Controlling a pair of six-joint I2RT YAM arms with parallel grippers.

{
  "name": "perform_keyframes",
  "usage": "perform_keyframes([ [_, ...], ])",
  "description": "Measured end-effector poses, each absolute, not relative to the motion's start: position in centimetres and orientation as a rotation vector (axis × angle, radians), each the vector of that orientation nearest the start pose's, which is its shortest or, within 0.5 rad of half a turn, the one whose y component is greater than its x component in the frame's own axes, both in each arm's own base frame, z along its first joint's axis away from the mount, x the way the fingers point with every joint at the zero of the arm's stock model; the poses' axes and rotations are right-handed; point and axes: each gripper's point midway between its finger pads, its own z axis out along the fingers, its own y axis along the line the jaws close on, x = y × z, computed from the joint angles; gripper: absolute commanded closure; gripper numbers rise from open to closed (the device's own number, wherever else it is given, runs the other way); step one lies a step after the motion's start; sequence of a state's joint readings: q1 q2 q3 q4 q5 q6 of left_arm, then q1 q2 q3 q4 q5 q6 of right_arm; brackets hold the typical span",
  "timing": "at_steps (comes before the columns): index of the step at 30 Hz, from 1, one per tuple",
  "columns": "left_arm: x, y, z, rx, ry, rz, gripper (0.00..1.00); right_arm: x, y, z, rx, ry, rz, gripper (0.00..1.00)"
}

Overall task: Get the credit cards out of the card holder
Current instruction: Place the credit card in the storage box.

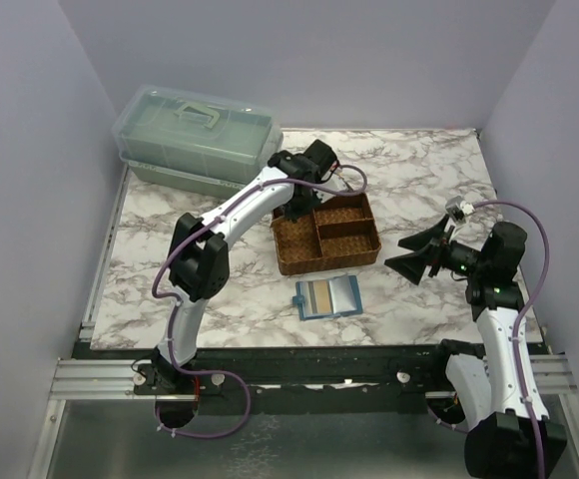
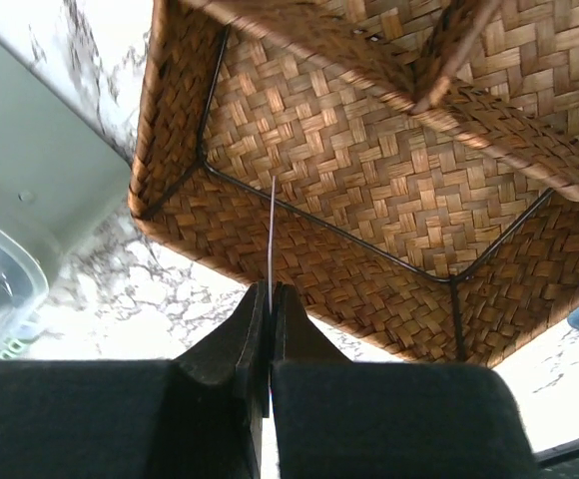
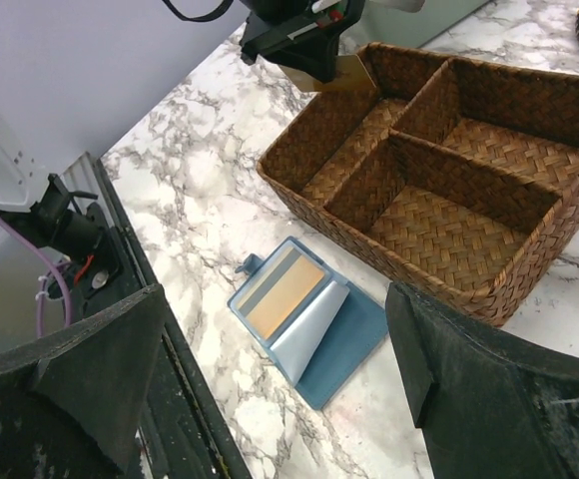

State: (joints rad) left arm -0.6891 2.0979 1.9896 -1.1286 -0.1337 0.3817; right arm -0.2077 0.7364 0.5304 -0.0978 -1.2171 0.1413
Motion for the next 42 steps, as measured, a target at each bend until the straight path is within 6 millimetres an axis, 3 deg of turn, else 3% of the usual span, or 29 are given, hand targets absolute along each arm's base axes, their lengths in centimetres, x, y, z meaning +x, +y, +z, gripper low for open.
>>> perform_keyframes([
  [11,37.9,-27.8,13.6,1.575,2.243,0.086,1.0,21.6,12.3,22.0,-0.513,1.711,1.079,0.01],
  [17,38.5,-28.8,12.1,1.664,2.192,0.045,1.0,21.5,12.1,22.2,-0.509,1.702,1.071,0.0],
  [27,40.0,-28.4,10.8,1.713,2.14,-0.039,1.0,21.1,12.0,22.8,-0.519,1.673,1.062,0.0],
  [36,39.7,-27.7,8.4,1.745,2.168,-0.204,1.0,21.1,11.9,22.5,-0.498,1.687,1.086,0.0],
  [42,39.4,-27.7,5.2,1.784,2.214,-0.254,0.99,21.2,11.7,22.6,-0.491,1.686,1.086,0.0],
])
